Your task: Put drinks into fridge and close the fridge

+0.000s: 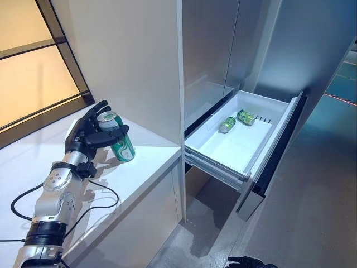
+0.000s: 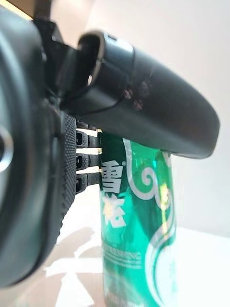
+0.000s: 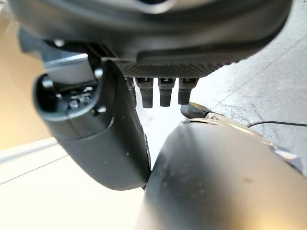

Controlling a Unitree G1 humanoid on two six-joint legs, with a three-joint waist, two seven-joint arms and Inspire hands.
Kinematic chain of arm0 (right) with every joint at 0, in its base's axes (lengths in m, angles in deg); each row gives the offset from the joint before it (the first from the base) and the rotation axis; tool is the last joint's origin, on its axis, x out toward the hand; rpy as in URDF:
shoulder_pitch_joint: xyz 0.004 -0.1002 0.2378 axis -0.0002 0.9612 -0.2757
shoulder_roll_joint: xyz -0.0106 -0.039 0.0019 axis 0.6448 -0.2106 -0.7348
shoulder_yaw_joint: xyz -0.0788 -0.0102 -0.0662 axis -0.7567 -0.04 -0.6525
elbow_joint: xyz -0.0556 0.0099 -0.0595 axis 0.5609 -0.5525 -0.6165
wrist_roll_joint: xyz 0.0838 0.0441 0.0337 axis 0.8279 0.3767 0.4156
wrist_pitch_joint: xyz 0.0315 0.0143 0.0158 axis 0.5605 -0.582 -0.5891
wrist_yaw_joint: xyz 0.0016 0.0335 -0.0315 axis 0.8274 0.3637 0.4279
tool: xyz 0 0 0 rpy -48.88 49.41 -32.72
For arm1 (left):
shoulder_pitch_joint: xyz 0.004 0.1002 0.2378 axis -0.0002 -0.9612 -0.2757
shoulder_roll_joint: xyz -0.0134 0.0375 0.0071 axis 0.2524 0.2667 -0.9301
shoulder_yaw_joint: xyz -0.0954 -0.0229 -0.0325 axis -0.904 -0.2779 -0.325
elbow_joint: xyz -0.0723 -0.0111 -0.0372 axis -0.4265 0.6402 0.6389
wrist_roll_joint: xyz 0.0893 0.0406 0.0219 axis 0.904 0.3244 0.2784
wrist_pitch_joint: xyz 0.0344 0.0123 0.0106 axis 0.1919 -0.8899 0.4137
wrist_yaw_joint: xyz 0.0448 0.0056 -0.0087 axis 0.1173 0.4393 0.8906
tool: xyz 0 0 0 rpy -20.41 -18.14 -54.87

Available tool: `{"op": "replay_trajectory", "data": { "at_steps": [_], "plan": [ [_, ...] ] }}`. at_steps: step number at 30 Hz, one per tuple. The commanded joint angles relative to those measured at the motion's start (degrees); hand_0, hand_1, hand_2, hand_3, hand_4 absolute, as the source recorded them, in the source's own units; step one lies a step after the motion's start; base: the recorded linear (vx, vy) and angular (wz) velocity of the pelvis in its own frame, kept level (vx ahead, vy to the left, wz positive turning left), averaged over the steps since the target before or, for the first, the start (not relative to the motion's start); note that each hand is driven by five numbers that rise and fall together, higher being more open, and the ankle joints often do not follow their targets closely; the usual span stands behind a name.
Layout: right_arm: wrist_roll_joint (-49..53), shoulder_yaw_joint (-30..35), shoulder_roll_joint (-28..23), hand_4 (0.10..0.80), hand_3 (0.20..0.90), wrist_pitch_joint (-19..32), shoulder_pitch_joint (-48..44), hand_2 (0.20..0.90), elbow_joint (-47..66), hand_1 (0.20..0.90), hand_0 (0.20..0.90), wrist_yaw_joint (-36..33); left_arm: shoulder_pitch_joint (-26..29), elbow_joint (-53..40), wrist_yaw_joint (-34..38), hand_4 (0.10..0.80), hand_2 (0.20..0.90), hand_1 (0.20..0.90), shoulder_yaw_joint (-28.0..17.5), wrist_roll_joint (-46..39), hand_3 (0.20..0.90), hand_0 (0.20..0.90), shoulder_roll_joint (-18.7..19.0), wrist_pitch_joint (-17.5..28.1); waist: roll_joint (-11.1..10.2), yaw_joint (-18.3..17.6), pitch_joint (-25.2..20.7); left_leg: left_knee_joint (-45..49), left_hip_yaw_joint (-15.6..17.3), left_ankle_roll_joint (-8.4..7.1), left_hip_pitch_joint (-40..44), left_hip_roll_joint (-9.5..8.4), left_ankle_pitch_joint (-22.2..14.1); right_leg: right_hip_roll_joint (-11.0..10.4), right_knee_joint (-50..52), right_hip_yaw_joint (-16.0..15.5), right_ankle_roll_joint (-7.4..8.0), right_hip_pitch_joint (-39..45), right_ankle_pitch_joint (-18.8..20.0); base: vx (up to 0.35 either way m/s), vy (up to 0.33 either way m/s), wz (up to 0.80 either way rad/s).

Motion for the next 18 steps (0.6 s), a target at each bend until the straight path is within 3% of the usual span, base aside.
{"op": "replay_trajectory", "data": {
  "at_steps": [1, 17, 18],
  "plan": [
    [-0.63, -2.73, -2.2, 0.8, 0.9, 1.17, 0.61, 0.9, -5.27, 0.9, 0.9, 1.86, 11.14, 1.47, 0.26, 0.8, 0.9, 0.9, -2.6, 0.13, 0.9, 0.9, 5.76, 7.34, 0.17, -0.38, -1.33, 2.78, -0.27, 3.01, 0.97, -4.11, -6.77, 0.97, 6.23, 3.25, 2.5, -1.99, -5.53, 0.041, 0.007, -0.02],
    [-0.39, -2.17, -2.11, 0.8, 0.9, 1.48, -1.0, 0.9, -8.04, 0.9, 0.9, 1.67, 13.57, 0.7, -2.29, 0.8, 0.9, 0.9, -0.98, -4.26, 0.9, 0.9, 4.99, 7.45, 0.64, -0.48, -1.86, 3.16, -0.46, 3.19, 1.16, -4.41, -7.39, 0.99, 6.5, 3.61, 2.39, -1.92, -5.95, 0.013, 0.003, 0.0],
    [-0.25, -2.25, -2.11, 0.8, 0.9, 1.4, -1.09, 0.9, -8.08, 0.9, 0.9, 1.61, 13.72, 0.32, -2.76, 0.569, 0.702, 0.702, -0.95, -5.78, 0.669, 0.702, 4.74, 7.49, 0.67, -0.5, -1.87, 3.16, -0.47, 3.2, 1.19, -4.42, -7.4, 1.0, 6.53, 3.64, 2.37, -1.93, -5.96, 0.0, 0.0, 0.0]
  ]
}}
